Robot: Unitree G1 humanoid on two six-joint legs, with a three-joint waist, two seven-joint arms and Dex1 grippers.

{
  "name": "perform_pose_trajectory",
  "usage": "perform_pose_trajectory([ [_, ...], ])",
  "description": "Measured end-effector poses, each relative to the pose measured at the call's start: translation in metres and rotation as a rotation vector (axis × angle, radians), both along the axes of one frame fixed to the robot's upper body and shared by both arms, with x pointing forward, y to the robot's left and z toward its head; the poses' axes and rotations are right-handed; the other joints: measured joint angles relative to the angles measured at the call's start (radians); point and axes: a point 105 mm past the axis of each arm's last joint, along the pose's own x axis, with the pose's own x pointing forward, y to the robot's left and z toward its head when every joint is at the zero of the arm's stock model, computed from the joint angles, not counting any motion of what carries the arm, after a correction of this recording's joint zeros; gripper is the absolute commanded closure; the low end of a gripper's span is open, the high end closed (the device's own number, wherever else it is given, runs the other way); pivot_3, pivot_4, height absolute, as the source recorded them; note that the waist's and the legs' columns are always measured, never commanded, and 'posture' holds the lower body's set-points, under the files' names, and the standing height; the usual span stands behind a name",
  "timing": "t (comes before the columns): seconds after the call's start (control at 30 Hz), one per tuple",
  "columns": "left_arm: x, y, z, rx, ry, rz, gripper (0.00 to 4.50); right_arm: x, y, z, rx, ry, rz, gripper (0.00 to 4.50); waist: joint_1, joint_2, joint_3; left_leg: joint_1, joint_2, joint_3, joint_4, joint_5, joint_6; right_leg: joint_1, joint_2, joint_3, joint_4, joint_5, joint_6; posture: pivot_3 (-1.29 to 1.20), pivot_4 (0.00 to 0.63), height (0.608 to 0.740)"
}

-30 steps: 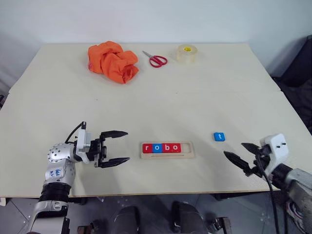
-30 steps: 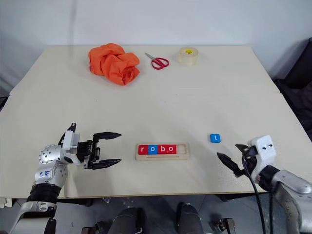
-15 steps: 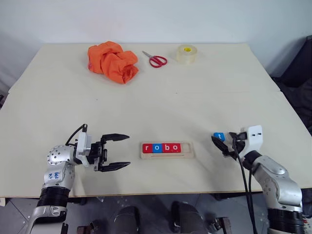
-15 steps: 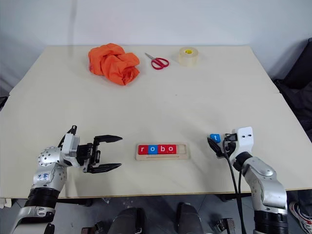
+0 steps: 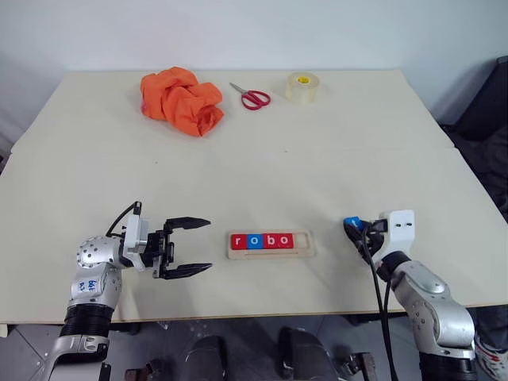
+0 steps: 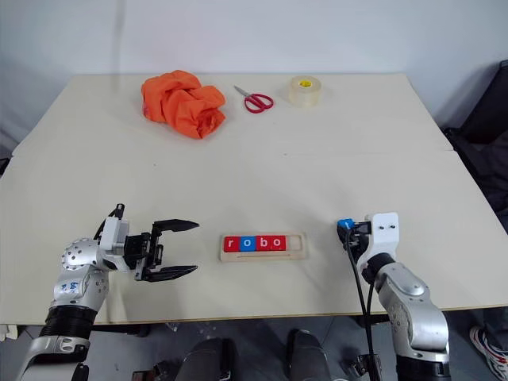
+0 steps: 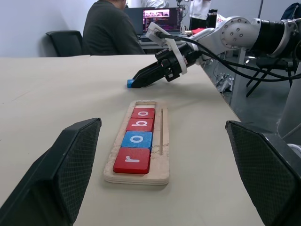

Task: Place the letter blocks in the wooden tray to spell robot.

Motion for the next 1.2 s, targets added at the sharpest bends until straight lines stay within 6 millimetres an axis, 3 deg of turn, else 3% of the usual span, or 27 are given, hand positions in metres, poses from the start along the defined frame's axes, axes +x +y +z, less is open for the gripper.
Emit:
perform_pose_trajectory([
  [0.1,0.001,0.000,0.000,-0.001,0.004,0.001,0.00,-0.009,0.011,0.008,-0.008,-0.014,0.003,3.03,0.001,0.000,0.000,0.000,0.000,0.000,0.000,0.000,0.000,0.000,0.000,0.000,0.000,0.000,0.000,0.00,0.150,0.740],
  [0.27,0.001,0.001,-0.001,-0.001,0.010,0.003,0.00,-0.026,0.028,0.004,0.007,0.015,-0.031,3.03,0.002,0.000,0.000,0.000,0.000,0.000,0.000,0.000,0.000,0.000,0.000,0.000,-0.001,0.000,0.000,0.00,0.150,0.740],
  [0.5,0.004,0.000,0.001,-0.002,0.008,0.000,0.00,-0.028,0.020,0.000,-0.035,0.043,-0.111,3.03,0.005,0.000,0.000,0.000,0.000,-0.001,0.000,0.000,0.000,0.000,0.001,0.000,-0.001,0.000,-0.001,0.00,0.150,0.740],
  [0.8,0.004,-0.001,0.003,-0.001,0.003,-0.003,0.00,-0.032,0.016,0.004,-0.072,0.035,-0.104,0.03,0.006,0.000,0.000,0.000,0.000,-0.001,-0.001,0.000,0.000,0.000,0.001,0.000,-0.001,0.000,-0.001,0.00,0.150,0.740],
  [1.0,0.002,0.000,-0.001,0.000,0.015,-0.001,0.00,-0.030,0.013,0.029,-0.366,-0.045,0.208,0.03,0.006,0.000,0.000,0.000,0.001,0.000,-0.001,-0.001,0.000,0.000,0.002,0.001,-0.003,0.000,-0.001,0.00,0.150,0.740],
  [1.2,0.002,0.000,-0.001,0.002,0.010,-0.001,0.00,-0.016,0.003,0.036,-0.508,0.019,0.535,0.03,0.008,0.000,0.000,0.000,0.002,0.000,0.000,-0.001,0.000,0.000,0.003,0.001,-0.003,0.000,-0.001,0.00,0.150,0.740],
])
